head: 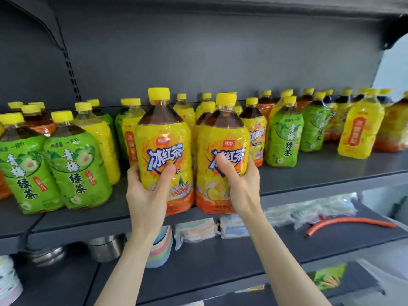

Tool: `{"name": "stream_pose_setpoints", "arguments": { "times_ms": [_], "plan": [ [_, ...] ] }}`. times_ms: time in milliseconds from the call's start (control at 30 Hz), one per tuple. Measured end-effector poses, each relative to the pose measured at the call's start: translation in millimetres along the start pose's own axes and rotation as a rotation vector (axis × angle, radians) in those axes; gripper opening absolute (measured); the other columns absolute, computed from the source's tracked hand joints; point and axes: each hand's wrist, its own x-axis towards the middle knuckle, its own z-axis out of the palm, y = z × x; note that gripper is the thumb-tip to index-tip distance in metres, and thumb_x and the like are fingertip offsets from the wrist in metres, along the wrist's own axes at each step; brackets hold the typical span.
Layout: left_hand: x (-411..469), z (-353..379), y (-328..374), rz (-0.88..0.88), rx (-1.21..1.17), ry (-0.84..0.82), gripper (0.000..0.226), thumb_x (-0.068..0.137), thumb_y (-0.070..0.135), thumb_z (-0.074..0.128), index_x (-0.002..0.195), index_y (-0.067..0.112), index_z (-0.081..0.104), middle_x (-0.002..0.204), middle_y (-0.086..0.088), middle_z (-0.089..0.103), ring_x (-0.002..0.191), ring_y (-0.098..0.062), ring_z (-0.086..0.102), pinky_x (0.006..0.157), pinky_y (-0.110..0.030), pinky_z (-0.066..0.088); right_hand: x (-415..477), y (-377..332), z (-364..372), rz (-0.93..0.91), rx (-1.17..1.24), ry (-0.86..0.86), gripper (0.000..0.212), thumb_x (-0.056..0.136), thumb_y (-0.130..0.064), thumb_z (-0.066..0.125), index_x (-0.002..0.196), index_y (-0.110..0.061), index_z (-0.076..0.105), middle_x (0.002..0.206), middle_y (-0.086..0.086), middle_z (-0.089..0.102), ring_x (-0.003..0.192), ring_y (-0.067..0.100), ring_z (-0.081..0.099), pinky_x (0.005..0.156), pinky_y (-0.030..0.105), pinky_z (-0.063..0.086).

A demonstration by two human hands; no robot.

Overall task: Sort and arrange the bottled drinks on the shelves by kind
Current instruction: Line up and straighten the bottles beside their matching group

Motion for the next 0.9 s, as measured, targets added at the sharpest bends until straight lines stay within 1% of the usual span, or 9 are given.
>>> {"name": "stream_pose_setpoints", "arguments": {
  "times_ms": [133, 200, 267, 367, 467, 567, 667, 767, 900],
  "plan": [
    [-43, 62, 21, -0.021, -0.057, -0.117, 0.047, 0.067, 0.049, 0.076, 0.104, 0.031, 0.052, 0.088, 0.024, 0.068, 0.083, 0.008, 0.064, 0.062, -0.009, 0.05, -7, -26, -79, -0.002, -0.019, 0.088, 0.062, 0.057, -0.056, 0.073, 0.107, -0.021, 0.064, 0.094, -0.004, 0.075, 0.086, 0.014, 0.072, 0.073, 0.032, 0.058],
    [-65, 88, 24, -0.042, -0.094, -0.146, 0.053, 0.066, 0.052, 0.076, 0.107, 0.029, 0.053, 0.088, 0.025, 0.068, 0.083, 0.007, 0.064, 0.061, -0.01, 0.05, -13, -34, -116, 0.018, -0.039, 0.108, 0.062, 0.057, -0.056, 0.074, 0.106, -0.019, 0.065, 0.095, 0.0, 0.075, 0.087, 0.018, 0.072, 0.074, 0.037, 0.059],
    [-98, 126, 30, -0.074, -0.142, -0.174, 0.052, 0.069, 0.046, 0.074, 0.112, 0.026, 0.053, 0.092, 0.02, 0.067, 0.082, 0.007, 0.064, 0.06, -0.009, 0.05, -21, -43, -168, 0.029, -0.073, 0.131, 0.062, 0.057, -0.056, 0.074, 0.106, -0.019, 0.065, 0.096, 0.002, 0.075, 0.088, 0.02, 0.072, 0.074, 0.039, 0.059],
    [-149, 184, 35, -0.149, -0.207, -0.241, 0.048, 0.065, 0.041, 0.066, 0.108, 0.023, 0.053, 0.095, 0.012, 0.067, 0.08, 0.004, 0.066, 0.056, -0.01, 0.049, -31, -59, -244, 0.041, -0.133, 0.171, 0.064, 0.056, -0.058, 0.073, 0.107, -0.02, 0.065, 0.096, 0.001, 0.075, 0.086, 0.019, 0.073, 0.071, 0.037, 0.059],
    [-185, 235, 39, -0.164, -0.211, -0.298, 0.056, 0.063, 0.044, 0.072, 0.108, 0.018, 0.052, 0.092, 0.012, 0.067, 0.075, 0.006, 0.066, 0.055, -0.01, 0.049, -32, -69, -305, 0.047, -0.172, 0.228, 0.067, 0.056, -0.06, 0.072, 0.11, -0.02, 0.065, 0.097, 0.0, 0.075, 0.087, 0.018, 0.072, 0.074, 0.038, 0.06],
    [-201, 281, 44, -0.179, -0.218, -0.342, 0.054, 0.063, 0.046, 0.075, 0.106, 0.023, 0.052, 0.09, 0.012, 0.069, 0.078, 0.002, 0.067, 0.057, -0.013, 0.051, -21, -79, -352, 0.048, -0.174, 0.258, 0.069, 0.055, -0.062, 0.072, 0.11, -0.02, 0.065, 0.098, 0.001, 0.075, 0.088, 0.019, 0.072, 0.076, 0.039, 0.06],
    [-200, 322, 46, -0.17, -0.211, -0.357, 0.06, 0.057, 0.06, 0.072, 0.106, 0.03, 0.053, 0.091, 0.018, 0.07, 0.085, -0.003, 0.068, 0.067, -0.023, 0.054, -2, -84, -387, 0.044, -0.157, 0.28, 0.07, 0.053, -0.061, 0.072, 0.108, -0.02, 0.064, 0.095, 0.0, 0.075, 0.085, 0.018, 0.073, 0.069, 0.032, 0.059],
    [-194, 364, 42, -0.149, -0.213, -0.362, 0.072, 0.06, 0.06, 0.075, 0.116, 0.022, 0.052, 0.096, 0.012, 0.07, 0.088, -0.005, 0.068, 0.077, -0.034, 0.053, 25, -83, -418, 0.031, -0.139, 0.29, 0.069, 0.053, -0.06, 0.073, 0.108, -0.02, 0.064, 0.095, 0.0, 0.075, 0.085, 0.018, 0.073, 0.068, 0.032, 0.058],
    [-188, 420, 23, -0.13, -0.232, -0.344, 0.065, 0.059, 0.049, 0.063, 0.116, 0.018, 0.051, 0.097, 0.01, 0.067, 0.081, 0.002, 0.066, 0.069, -0.021, 0.055, 65, -71, -457, -0.006, -0.145, 0.273, 0.068, 0.054, -0.057, 0.074, 0.108, -0.017, 0.064, 0.093, 0.0, 0.075, 0.082, 0.017, 0.073, 0.063, 0.027, 0.057]
  ]
}}
